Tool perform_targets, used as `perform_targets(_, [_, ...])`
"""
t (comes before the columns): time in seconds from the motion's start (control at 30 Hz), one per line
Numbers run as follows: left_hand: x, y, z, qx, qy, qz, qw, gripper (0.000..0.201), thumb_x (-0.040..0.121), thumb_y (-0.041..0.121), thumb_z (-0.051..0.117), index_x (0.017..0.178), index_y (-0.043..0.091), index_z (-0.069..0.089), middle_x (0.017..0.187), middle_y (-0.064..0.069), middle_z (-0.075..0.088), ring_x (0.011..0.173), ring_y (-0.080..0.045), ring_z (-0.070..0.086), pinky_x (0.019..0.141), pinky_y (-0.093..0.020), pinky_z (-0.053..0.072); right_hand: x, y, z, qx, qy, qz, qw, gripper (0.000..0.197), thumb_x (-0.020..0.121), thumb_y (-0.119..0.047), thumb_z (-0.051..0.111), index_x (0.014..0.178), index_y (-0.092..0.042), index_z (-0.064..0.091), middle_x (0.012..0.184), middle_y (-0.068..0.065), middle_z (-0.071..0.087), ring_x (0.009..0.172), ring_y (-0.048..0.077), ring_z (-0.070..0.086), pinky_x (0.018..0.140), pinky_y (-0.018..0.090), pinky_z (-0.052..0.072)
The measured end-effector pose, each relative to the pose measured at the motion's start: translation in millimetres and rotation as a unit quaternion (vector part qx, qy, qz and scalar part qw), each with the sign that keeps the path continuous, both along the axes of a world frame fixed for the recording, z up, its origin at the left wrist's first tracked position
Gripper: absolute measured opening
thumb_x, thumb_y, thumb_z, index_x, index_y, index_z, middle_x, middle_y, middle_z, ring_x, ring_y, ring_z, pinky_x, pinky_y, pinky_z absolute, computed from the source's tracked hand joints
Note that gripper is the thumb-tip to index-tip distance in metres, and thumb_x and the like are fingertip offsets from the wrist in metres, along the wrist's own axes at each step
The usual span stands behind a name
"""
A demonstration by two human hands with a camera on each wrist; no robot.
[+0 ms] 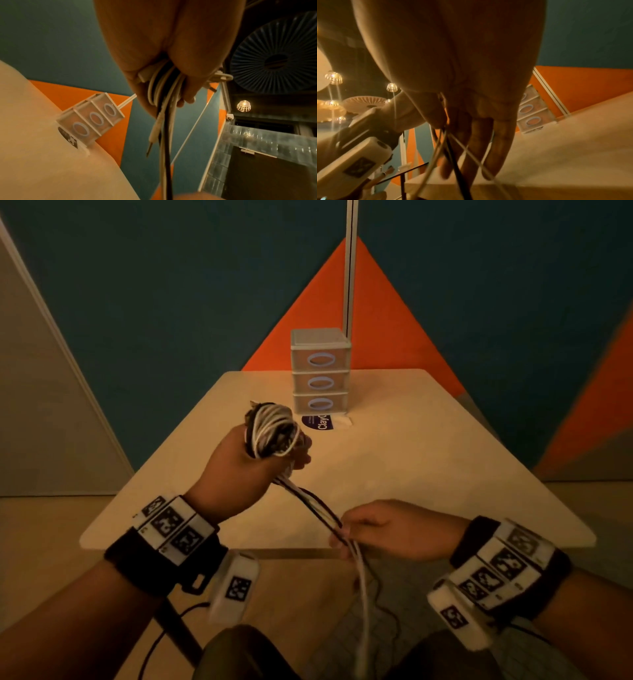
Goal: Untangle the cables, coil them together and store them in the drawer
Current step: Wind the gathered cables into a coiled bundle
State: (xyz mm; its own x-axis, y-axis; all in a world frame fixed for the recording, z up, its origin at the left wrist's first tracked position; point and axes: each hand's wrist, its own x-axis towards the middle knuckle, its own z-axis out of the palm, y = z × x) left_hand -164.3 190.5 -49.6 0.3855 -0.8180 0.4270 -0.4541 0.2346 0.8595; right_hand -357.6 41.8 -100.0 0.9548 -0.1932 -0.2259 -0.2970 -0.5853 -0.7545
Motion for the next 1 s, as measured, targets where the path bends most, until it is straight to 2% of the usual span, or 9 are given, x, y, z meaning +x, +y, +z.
perform_targets(0.1, [-13.5,-5.0,-1.9,-0.057,0.047,-0.027,0.997,0.029,0.085,-0.005,0.063,0.089,0.023,0.072,0.086,-0.004,0.074,0.088,-0.030,0.074,0.076,-0.044,0.061,15.9,9.3,7.2,-0.007,-0.064,0.021,0.998,0.056,0.089,-0.045,0.065,0.140,-0.029,0.049,0.124,-0.006,0.068,0.117,0.010,0.065,0.105,0.043,0.051])
perform_targets(0.17, [-22.2,-9.1,-4.9,-0.072,0.073,-0.039,0.994,0.023,0.089,-0.010,0.063,0.095,0.011,0.068,0.088,-0.008,0.072,0.088,-0.030,0.073,0.071,-0.040,0.060,26.9,16.7,16.2,0.012,-0.098,0.032,0.995,0.046,0.094,-0.040,0.065,0.137,-0.033,0.050,0.122,-0.009,0.068,0.116,0.008,0.064,0.104,0.038,0.051])
perform_targets(0.23, [-29.5,-12.1,-4.8,-0.084,0.133,-0.067,0.985,0.010,0.092,-0.008,0.060,0.100,-0.002,0.061,0.089,-0.016,0.067,0.089,-0.031,0.071,0.072,-0.038,0.058,37.9,28.0,19.4,0.052,-0.118,0.033,0.991,0.016,0.103,-0.034,0.055,0.118,-0.030,0.061,0.102,-0.006,0.073,0.100,0.014,0.071,0.099,0.038,0.054])
perform_targets(0.37, [-37.8,-9.8,2.3,-0.102,0.297,-0.161,0.936,0.009,0.089,0.021,0.069,0.091,0.012,0.068,0.089,-0.006,0.065,0.093,-0.024,0.069,0.084,-0.043,0.057,42.8,49.3,9.5,0.228,-0.120,0.017,0.966,0.027,0.109,-0.032,0.041,0.089,-0.020,0.057,0.058,-0.002,0.040,0.047,0.013,0.041,0.057,0.033,0.042])
perform_targets(0.57, [-27.2,2.7,8.6,-0.053,0.403,-0.282,0.869,0.027,0.082,0.041,0.078,0.085,0.019,0.063,0.072,0.003,0.053,0.062,-0.010,0.055,0.048,-0.022,0.044,32.4,45.7,11.3,0.335,-0.086,0.073,0.936,0.027,0.093,-0.052,0.055,0.086,-0.026,0.058,0.067,0.002,0.024,0.049,0.007,0.027,0.052,0.023,0.032])
perform_targets(0.63, [-24.0,8.5,12.9,0.005,0.327,-0.281,0.902,0.027,0.082,0.033,0.080,0.078,0.014,0.062,0.066,-0.003,0.053,0.054,-0.015,0.053,0.046,-0.023,0.043,24.0,35.3,15.5,0.355,-0.055,0.090,0.929,0.024,0.096,-0.042,0.054,0.099,-0.020,0.063,0.067,0.001,0.029,0.049,0.007,0.030,0.051,0.021,0.039])
perform_targets(0.73, [-26.5,14.0,17.3,0.039,0.023,-0.180,0.983,0.014,0.083,0.025,0.077,0.079,0.017,0.067,0.069,-0.011,0.064,0.059,-0.029,0.063,0.058,-0.037,0.054,13.0,16.5,20.2,0.325,-0.027,0.062,0.943,0.026,0.101,-0.033,0.054,0.109,-0.011,0.066,0.068,0.000,0.044,0.049,0.008,0.039,0.049,0.023,0.040])
perform_targets(0.87, [-34.3,9.2,16.4,0.102,-0.221,-0.161,0.956,0.014,0.088,0.018,0.077,0.088,0.026,0.066,0.077,0.009,0.068,0.067,-0.003,0.064,0.070,-0.016,0.048,8.7,5.8,26.1,0.192,-0.006,0.015,0.981,0.024,0.102,-0.031,0.055,0.090,-0.021,0.074,0.070,-0.002,0.054,0.053,0.009,0.044,0.053,0.024,0.040])
perform_targets(1.0, [-39.9,-1.0,3.2,0.109,-0.347,-0.051,0.930,0.022,0.076,0.018,0.080,0.093,0.023,0.067,0.084,0.009,0.070,0.075,-0.005,0.064,0.071,-0.030,0.053,6.8,1.2,18.0,0.274,-0.033,-0.085,0.958,0.022,0.102,-0.010,0.049,0.088,-0.010,0.065,0.074,0.007,0.060,0.060,0.018,0.048,0.054,0.029,0.037])
